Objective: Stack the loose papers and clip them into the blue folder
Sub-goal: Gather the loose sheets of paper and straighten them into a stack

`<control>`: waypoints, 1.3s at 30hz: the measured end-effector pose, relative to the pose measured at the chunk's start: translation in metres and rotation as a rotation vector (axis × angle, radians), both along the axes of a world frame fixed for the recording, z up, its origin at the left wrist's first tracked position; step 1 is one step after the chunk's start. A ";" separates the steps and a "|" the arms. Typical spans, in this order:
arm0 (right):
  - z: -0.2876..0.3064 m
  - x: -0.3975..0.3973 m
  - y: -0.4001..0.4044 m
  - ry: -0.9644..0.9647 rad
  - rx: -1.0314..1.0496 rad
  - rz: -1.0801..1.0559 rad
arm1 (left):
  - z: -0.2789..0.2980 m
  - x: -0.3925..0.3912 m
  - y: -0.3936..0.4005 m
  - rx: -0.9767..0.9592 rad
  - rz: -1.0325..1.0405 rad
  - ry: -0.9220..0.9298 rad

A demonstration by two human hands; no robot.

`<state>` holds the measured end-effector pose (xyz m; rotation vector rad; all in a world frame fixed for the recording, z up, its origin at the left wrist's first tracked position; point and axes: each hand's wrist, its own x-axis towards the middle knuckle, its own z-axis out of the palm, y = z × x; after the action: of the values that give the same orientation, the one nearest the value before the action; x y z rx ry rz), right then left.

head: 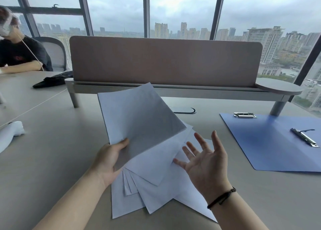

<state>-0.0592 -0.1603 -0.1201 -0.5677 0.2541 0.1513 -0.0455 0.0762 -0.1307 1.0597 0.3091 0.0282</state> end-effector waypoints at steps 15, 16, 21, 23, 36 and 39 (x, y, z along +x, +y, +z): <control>-0.018 0.005 0.018 -0.155 -1.467 0.121 | -0.002 -0.005 -0.018 0.049 -0.166 0.036; -0.019 0.008 0.014 -0.172 -1.612 0.105 | -0.001 -0.006 -0.016 0.082 -0.169 0.025; -0.001 0.008 -0.017 -0.298 -1.082 0.059 | 0.005 -0.007 0.001 0.281 -0.152 -0.087; 0.005 0.007 -0.026 -0.260 -0.770 0.055 | 0.006 -0.007 0.005 0.347 -0.163 -0.124; 0.014 -0.005 -0.015 0.036 -0.666 0.117 | -0.002 -0.009 -0.015 0.540 -0.115 -0.138; 0.007 -0.002 -0.013 0.082 -0.738 0.172 | -0.005 -0.006 -0.011 0.489 -0.146 -0.112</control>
<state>-0.0614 -0.1733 -0.1131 -1.3202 0.3413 0.2489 -0.0516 0.0650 -0.1354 1.5573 0.1226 0.0327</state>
